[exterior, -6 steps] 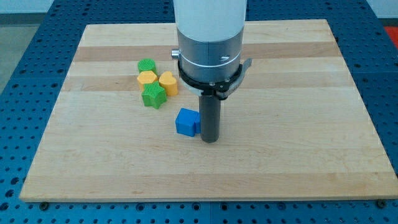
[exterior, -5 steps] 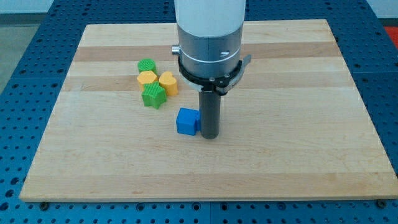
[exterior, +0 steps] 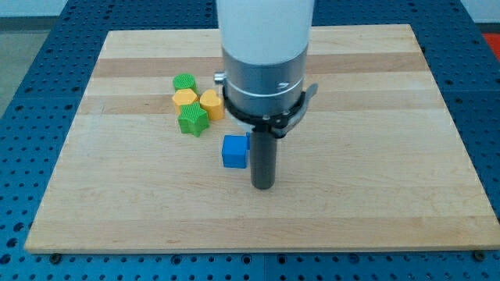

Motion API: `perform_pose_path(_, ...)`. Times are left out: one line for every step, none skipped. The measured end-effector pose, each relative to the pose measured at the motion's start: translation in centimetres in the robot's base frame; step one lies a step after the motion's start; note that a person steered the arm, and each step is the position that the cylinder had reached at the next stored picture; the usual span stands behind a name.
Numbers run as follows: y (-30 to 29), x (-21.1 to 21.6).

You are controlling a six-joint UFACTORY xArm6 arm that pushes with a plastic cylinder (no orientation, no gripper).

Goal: Point at the blue cube

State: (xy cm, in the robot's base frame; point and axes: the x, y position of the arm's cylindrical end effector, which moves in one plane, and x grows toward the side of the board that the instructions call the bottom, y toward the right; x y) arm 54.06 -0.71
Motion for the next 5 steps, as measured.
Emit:
perform_pose_path(-3.6, 0.0)
perform_pose_path(-7.1, -1.5)
perform_pose_path(-8.4, -3.3)
perform_pose_path(-6.8, -4.3)
perform_pose_path(-3.5, -4.3)
